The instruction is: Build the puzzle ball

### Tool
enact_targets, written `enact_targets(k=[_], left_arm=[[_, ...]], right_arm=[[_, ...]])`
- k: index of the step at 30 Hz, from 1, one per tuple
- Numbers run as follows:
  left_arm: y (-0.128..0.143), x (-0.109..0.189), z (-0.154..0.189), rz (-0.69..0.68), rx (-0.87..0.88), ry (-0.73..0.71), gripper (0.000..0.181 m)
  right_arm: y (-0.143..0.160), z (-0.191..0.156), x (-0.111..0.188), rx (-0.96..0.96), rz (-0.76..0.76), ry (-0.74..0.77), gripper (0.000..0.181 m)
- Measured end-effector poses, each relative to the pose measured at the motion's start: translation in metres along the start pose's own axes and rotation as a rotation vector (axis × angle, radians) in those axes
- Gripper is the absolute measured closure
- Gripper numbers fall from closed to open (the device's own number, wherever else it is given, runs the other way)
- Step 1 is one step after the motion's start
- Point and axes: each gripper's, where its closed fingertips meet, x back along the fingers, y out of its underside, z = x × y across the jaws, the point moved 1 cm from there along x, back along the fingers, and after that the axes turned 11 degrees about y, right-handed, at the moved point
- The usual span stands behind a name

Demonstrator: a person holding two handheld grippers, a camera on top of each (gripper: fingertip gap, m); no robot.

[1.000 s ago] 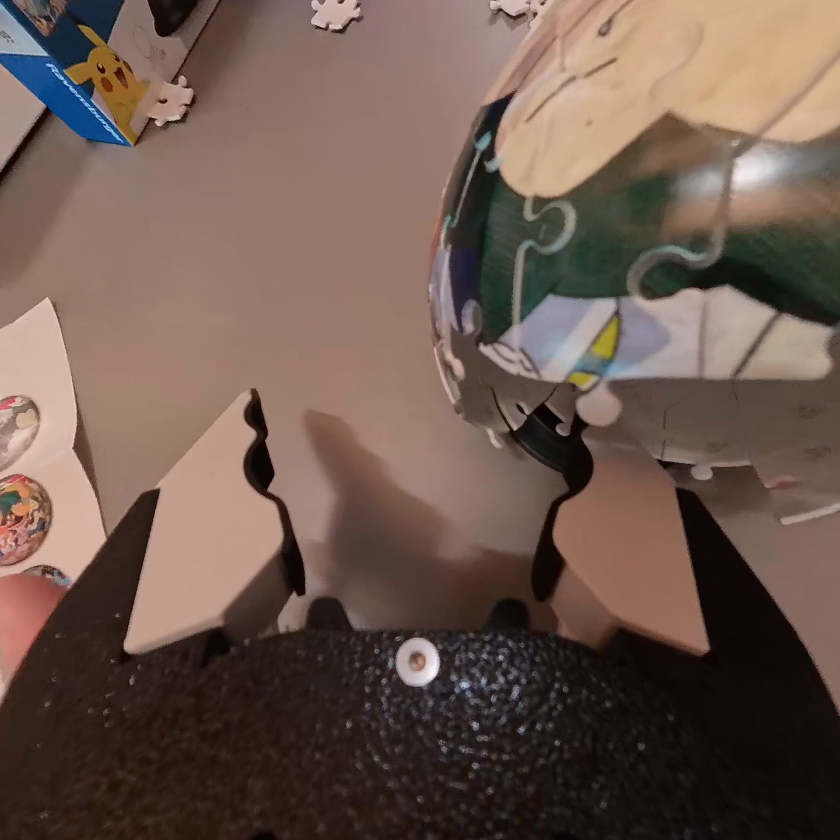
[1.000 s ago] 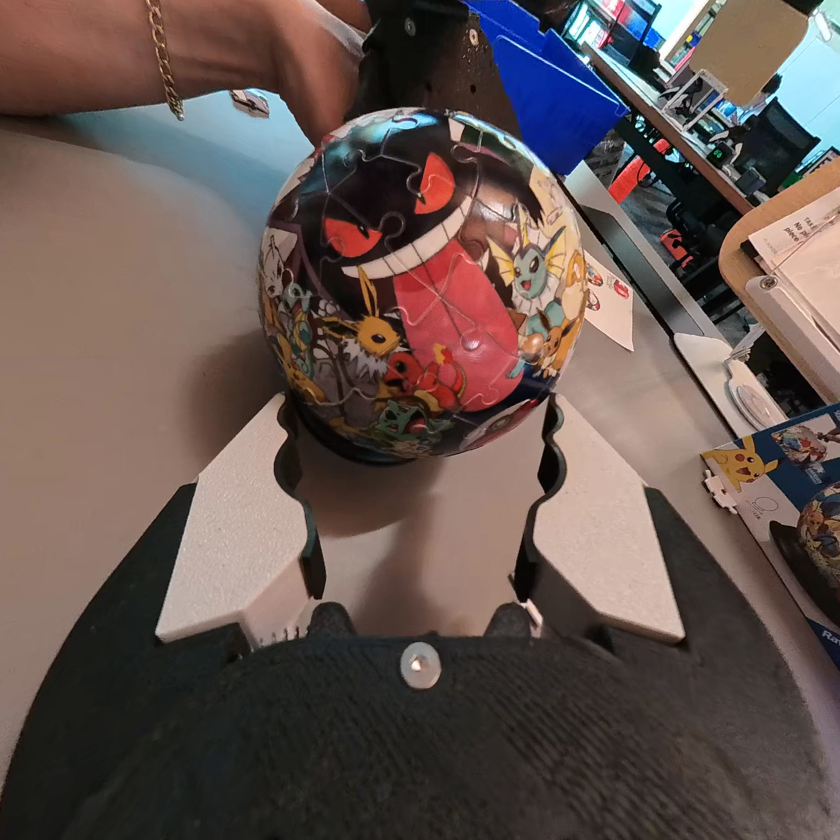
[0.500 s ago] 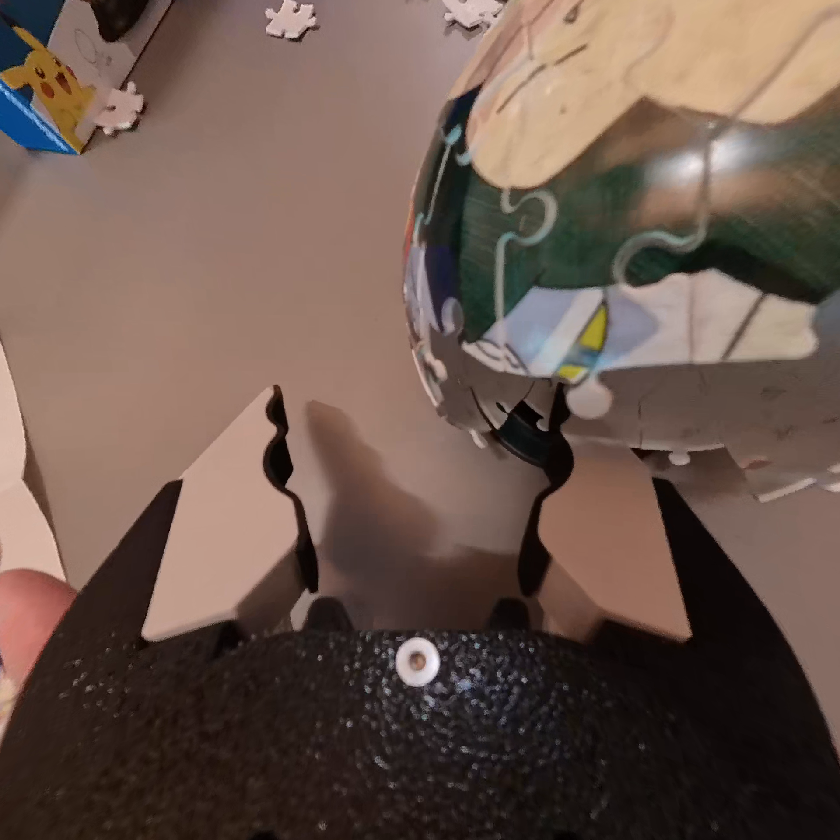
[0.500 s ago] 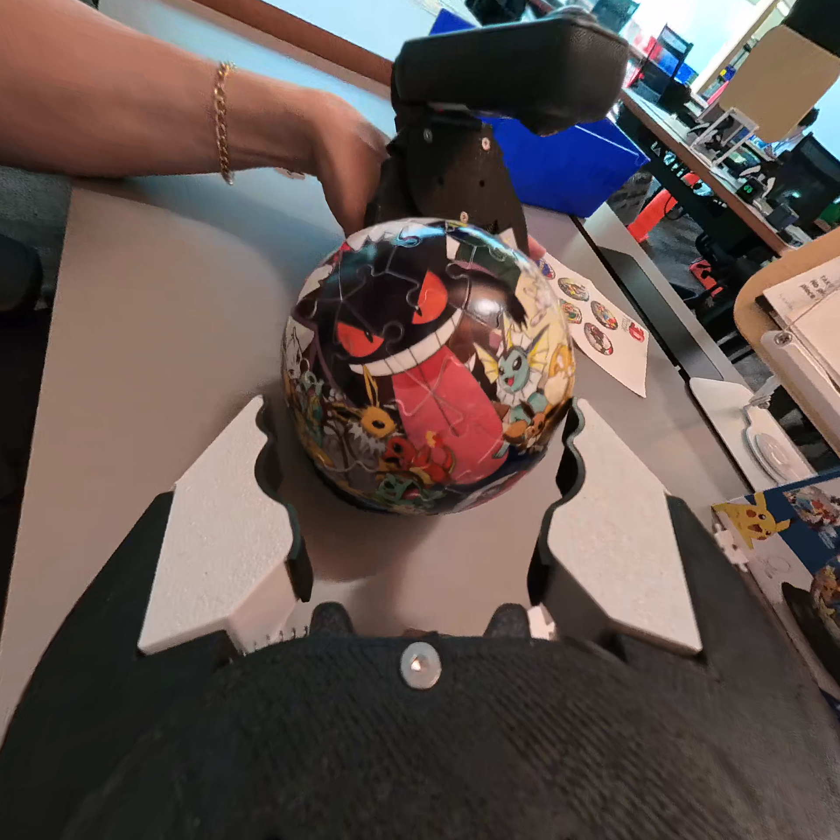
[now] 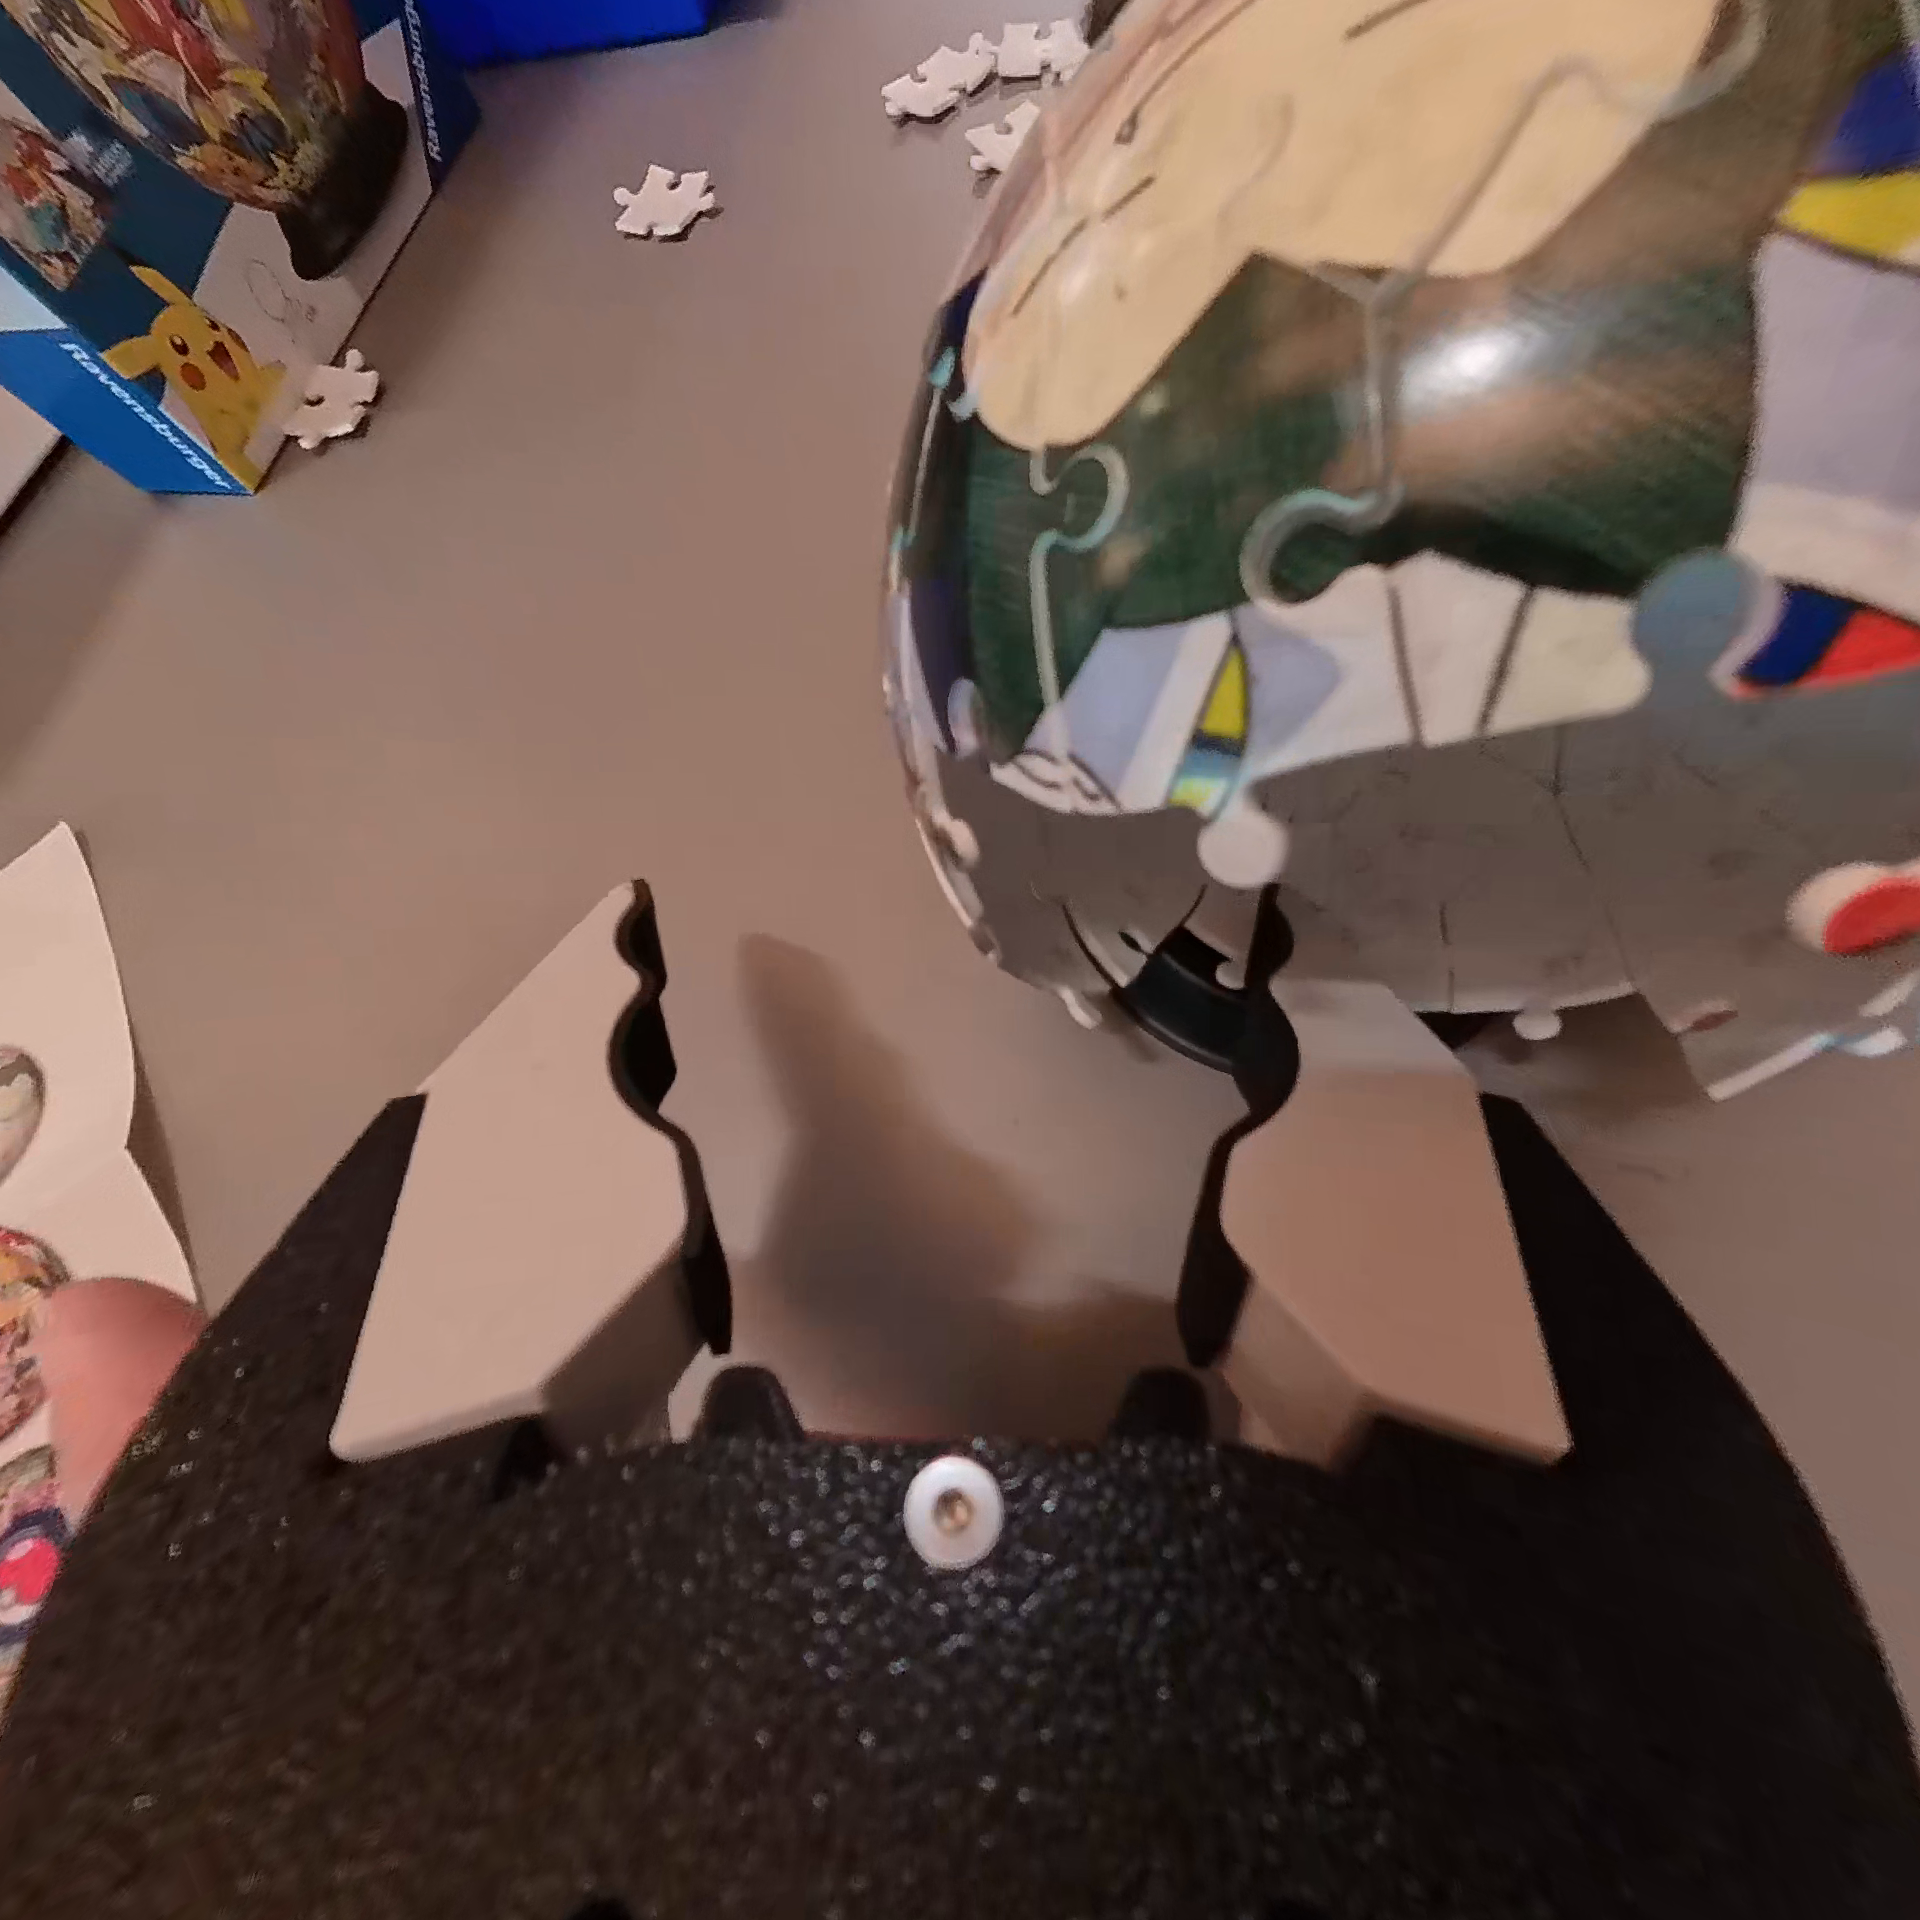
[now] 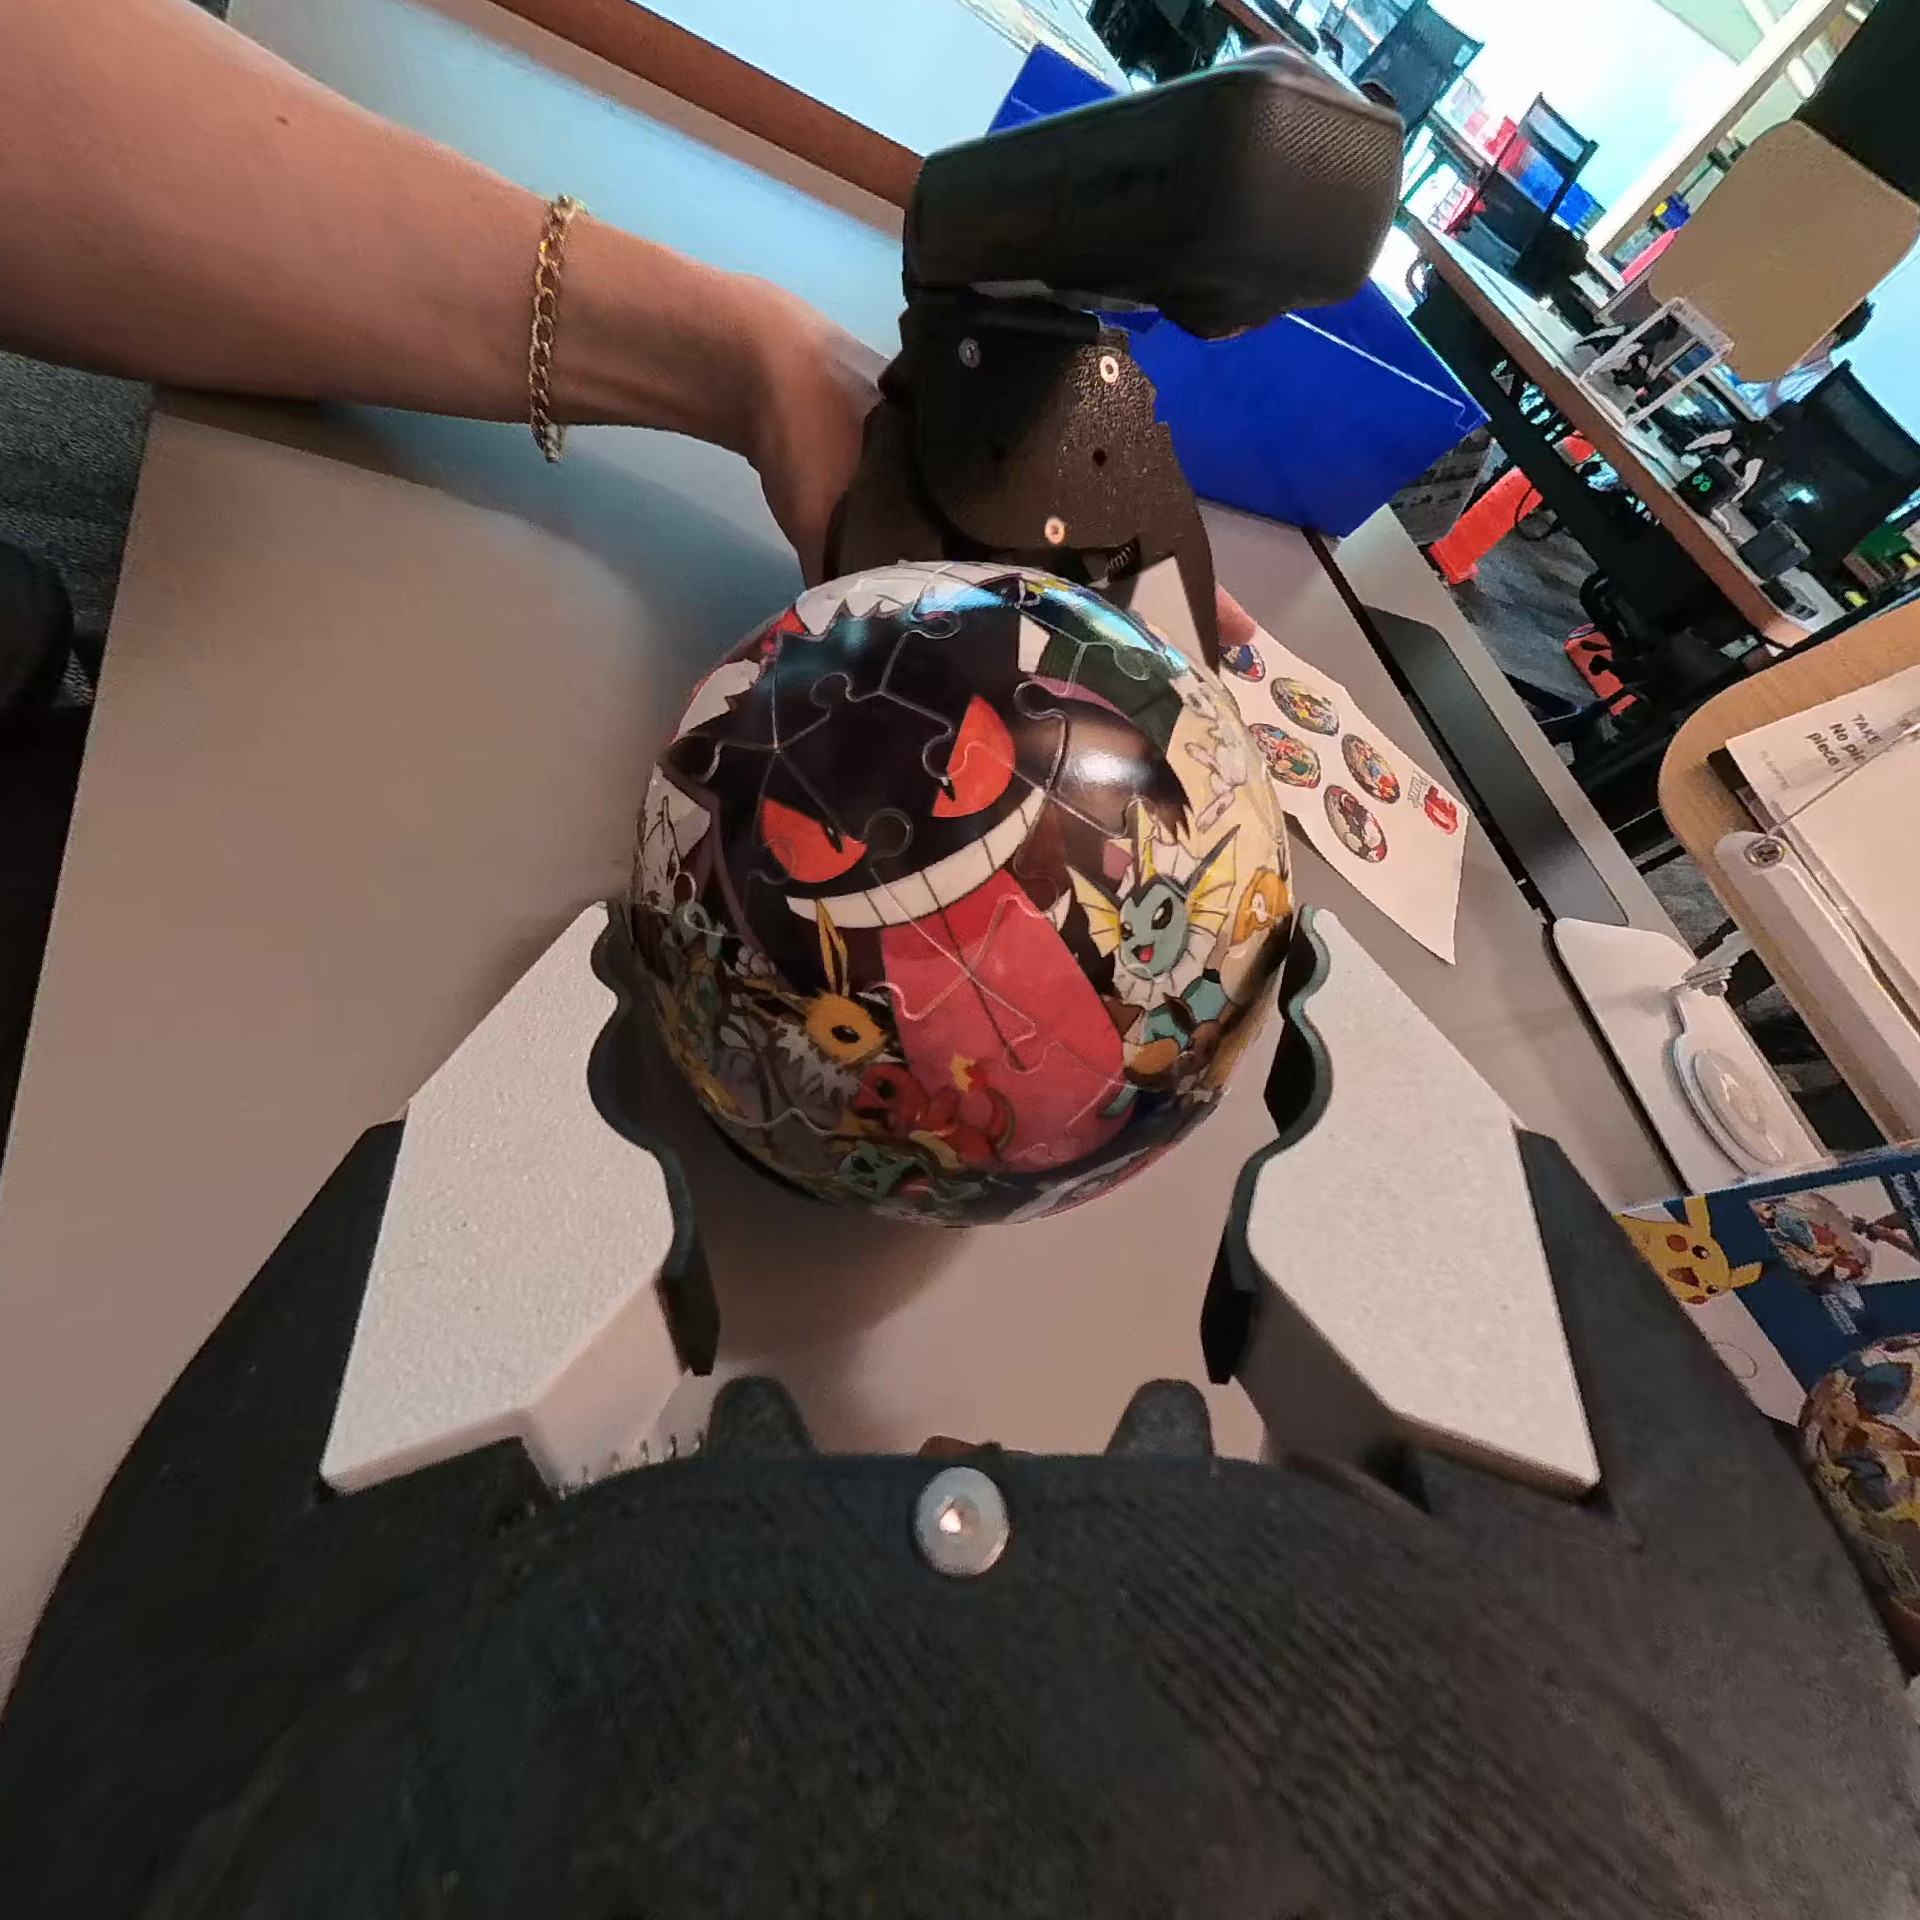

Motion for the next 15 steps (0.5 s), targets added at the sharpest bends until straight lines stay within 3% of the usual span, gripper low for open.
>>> enact_targets(k=[11,15], left_arm=[[0.008,-0.003,0.008,-0.044,0.067,0.061,0.078],[0.009,-0.007,0.023,-0.050,0.062,0.178,0.109]], right_arm=[[0.000,0.000,0.000,-0.005,0.003,0.006,0.060],[0.000,0.000,0.002,-0.003,0.002,0.005,0.062]])
